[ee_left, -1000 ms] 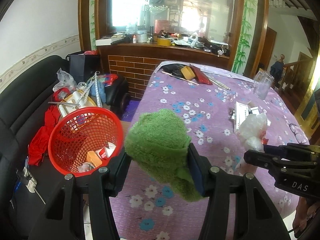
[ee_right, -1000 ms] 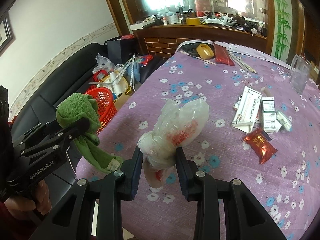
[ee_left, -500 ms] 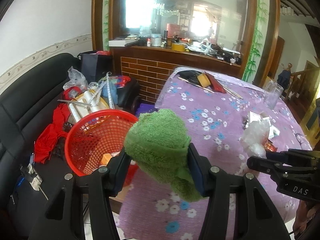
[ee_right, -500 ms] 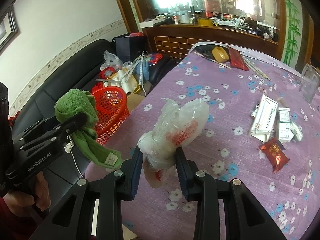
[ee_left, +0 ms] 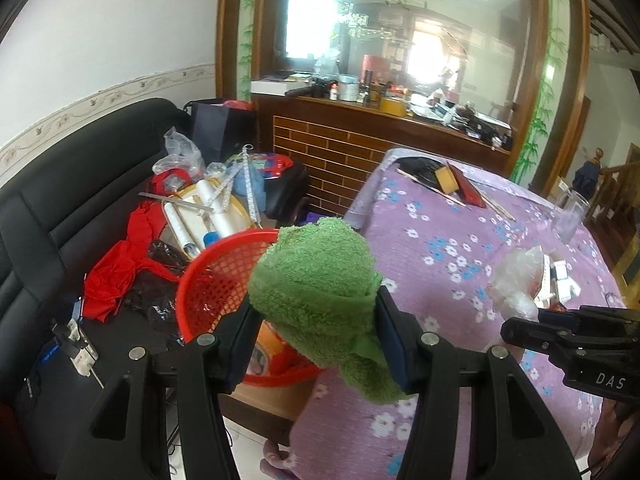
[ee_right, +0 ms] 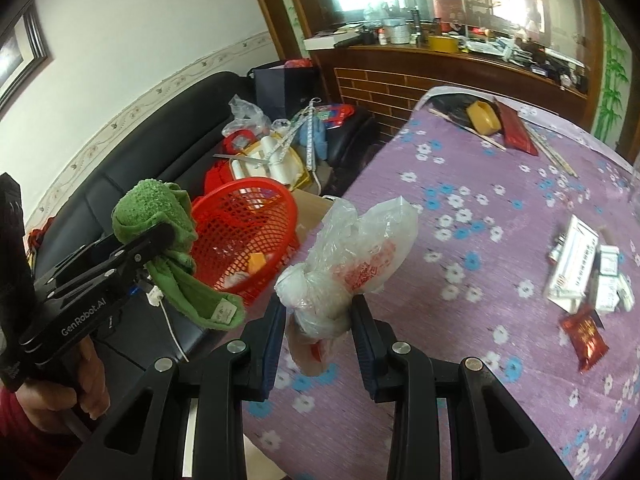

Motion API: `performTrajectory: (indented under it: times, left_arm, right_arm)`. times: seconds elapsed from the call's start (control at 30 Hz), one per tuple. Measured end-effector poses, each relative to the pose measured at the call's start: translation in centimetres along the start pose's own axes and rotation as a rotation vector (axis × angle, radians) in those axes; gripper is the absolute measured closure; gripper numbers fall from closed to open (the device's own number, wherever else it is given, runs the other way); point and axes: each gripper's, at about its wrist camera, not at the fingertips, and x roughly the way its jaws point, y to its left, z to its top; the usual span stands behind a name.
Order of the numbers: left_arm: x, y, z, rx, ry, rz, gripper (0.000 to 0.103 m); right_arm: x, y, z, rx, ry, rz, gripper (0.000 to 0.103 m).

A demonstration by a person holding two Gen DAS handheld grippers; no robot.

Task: Collect trash
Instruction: 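Lift the green towel and clear bag and carry them toward the red basket, then open both tools to drop the green towel and clear bag into the basket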

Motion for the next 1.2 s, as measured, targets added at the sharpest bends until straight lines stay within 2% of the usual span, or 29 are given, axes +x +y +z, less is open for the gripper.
performTrajectory:
  times: [0.3,0.7,1.03,1.2]
  left_arm:
    - [1.0,4.1,1.3,-0.062,-0.005,0.045,0.049]
    - [3.9,7.1,1.9,-0.061,0.027,0.098,0.049]
    - [5.7,7.6,2.0,-0.037,0.050,0.106,0.047]
    - [6.2,8.2,2.2,-0.065,0.061,0.110,0.043]
  right_arm:
    - [2.1,3.6,4.1,-0.058,0.006,0.061,0.067]
    - [7.5,8.0,8.1,-0.130,0.054,0.104,0.067]
    - [11.2,8.3,9.6,-0.134,0.100,0.105,0.065]
    - [12.8,8.6,10.2,-0.134,0.122,0.120,0.062]
